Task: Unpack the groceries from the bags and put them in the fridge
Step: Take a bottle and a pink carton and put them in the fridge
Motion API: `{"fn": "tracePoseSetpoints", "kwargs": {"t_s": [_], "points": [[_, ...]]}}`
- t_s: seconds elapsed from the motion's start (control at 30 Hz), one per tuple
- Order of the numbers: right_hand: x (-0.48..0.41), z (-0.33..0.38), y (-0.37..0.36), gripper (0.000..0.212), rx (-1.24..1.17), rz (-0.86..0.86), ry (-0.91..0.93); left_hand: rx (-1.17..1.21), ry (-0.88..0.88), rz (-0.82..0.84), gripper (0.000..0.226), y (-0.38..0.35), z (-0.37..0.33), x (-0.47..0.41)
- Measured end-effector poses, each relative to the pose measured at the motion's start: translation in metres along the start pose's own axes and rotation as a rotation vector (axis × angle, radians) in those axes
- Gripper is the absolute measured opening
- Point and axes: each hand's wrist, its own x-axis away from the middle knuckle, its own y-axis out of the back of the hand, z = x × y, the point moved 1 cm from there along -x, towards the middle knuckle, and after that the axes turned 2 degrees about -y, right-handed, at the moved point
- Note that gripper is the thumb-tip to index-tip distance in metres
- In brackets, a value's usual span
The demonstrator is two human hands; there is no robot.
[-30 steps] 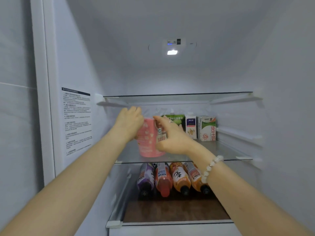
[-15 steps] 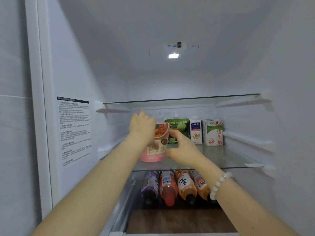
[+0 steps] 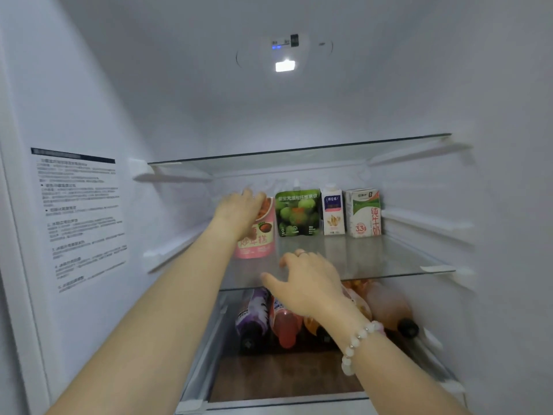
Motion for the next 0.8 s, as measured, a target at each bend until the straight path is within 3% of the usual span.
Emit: {"fn": "tracePoseSetpoints", "kwargs": {"t_s": [0.33, 0.8], "points": [[0.004, 0.001, -0.004, 0.052, -0.012, -0.102, 0.043, 0.004, -0.006, 0.024, 0.072, -0.033, 0.003, -0.045], [0.004, 0.003, -0.004, 0.047, -0.002, -0.102, 0.055, 0.012, 0.021, -0.001, 0.071, -0.054, 0.003, -0.066]]}}
